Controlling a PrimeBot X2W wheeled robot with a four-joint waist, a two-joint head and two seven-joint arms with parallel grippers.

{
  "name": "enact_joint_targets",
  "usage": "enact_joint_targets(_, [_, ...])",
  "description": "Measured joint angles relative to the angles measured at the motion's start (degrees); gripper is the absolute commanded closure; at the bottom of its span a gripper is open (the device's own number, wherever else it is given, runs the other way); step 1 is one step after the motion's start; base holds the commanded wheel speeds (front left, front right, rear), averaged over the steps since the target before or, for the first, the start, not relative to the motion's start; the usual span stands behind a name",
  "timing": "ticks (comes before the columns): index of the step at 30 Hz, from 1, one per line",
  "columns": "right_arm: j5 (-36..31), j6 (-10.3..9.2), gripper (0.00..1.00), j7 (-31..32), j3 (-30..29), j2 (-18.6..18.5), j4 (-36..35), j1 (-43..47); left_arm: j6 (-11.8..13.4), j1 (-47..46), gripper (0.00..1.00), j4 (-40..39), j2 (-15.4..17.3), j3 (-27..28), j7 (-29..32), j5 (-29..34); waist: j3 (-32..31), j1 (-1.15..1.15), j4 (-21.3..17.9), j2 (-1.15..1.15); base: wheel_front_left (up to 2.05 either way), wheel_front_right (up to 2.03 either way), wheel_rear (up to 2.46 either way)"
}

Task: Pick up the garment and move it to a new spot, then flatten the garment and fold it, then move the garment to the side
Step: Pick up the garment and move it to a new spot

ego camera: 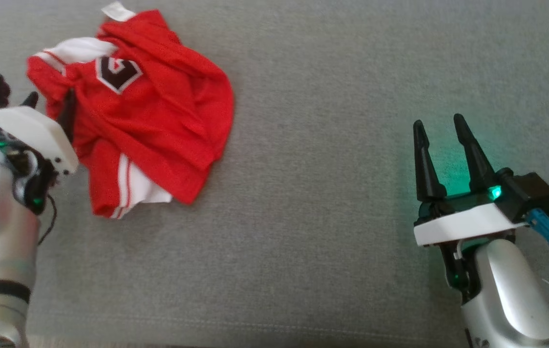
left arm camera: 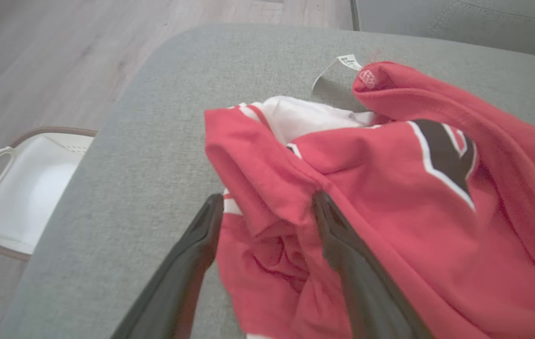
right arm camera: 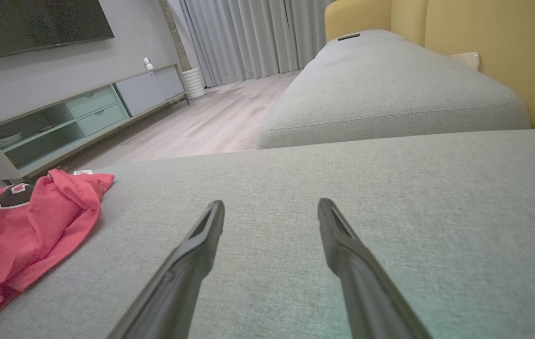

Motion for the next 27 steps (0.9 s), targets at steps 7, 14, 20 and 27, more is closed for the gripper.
enact_joint_targets(7, [-0.18,0.00,0.00,0.45,-0.46,-0.01,-1.19,-0.83,-0.04,-3.63,1.00,6.08,1.78,-3.21,2.26,-6.27,2.34,-0.01,-2.76,0.00,0.00,0.00,0.00])
enact_joint_targets(14, [-0.11,0.00,0.00,0.43,-0.77,-0.01,-0.96,-0.63,-0.02,-3.62,1.00,6.24,2.00,-6.51,-3.14,-9.53,0.60,-0.02,-2.71,0.00,0.00,0.00,0.00])
enact_joint_targets(20, [0.98,0.00,0.00,0.20,-0.36,-0.02,0.47,-0.38,-0.03,-3.37,1.00,1.72,1.97,-9.28,-13.35,-12.95,-2.98,-0.02,-2.22,0.00,0.00,0.00,0.00])
enact_joint_targets(27, [2.65,0.00,0.00,-0.18,0.36,-0.01,2.19,1.77,-0.02,-0.05,1.00,-8.49,1.86,-10.38,-17.19,-16.66,-8.09,-0.02,-2.15,0.00,0.00,0.00,0.00])
